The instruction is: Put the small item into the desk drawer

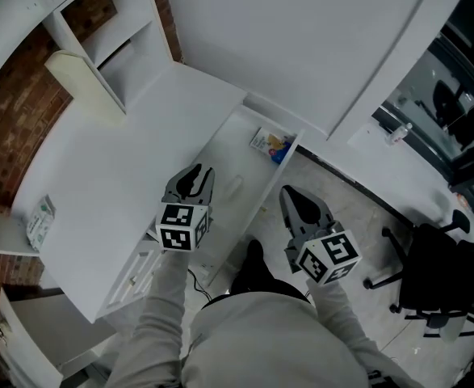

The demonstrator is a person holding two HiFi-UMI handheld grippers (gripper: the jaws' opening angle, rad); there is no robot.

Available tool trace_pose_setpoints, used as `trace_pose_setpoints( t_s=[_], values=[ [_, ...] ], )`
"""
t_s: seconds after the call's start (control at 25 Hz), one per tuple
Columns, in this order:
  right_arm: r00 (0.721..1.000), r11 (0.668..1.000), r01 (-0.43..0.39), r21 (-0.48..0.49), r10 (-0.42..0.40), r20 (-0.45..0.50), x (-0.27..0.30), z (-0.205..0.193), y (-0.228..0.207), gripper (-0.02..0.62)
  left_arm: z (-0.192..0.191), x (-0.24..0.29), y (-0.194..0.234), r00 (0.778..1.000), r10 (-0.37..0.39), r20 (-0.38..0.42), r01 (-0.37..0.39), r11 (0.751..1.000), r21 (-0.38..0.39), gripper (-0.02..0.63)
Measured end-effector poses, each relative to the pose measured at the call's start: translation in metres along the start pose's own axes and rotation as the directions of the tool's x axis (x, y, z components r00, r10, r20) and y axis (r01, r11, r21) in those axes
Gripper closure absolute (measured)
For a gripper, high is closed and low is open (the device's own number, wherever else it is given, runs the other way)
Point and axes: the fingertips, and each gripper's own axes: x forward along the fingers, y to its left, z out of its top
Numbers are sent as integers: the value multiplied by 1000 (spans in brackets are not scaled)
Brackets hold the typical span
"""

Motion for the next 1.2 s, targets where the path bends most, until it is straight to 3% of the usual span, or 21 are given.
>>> trace_pose_setpoints(
  t_s=[0.24, 1.2],
  values=[
    [1000, 1000, -7, -16, 7, 10, -6, 1, 16, 568, 13, -38, 2, 997, 29, 68, -28, 1000, -14, 519],
    [997, 996, -52, -76, 56, 51, -19, 8, 57, 568, 16, -136, 4, 975, 146, 169, -140, 989, -44, 588]
  ],
)
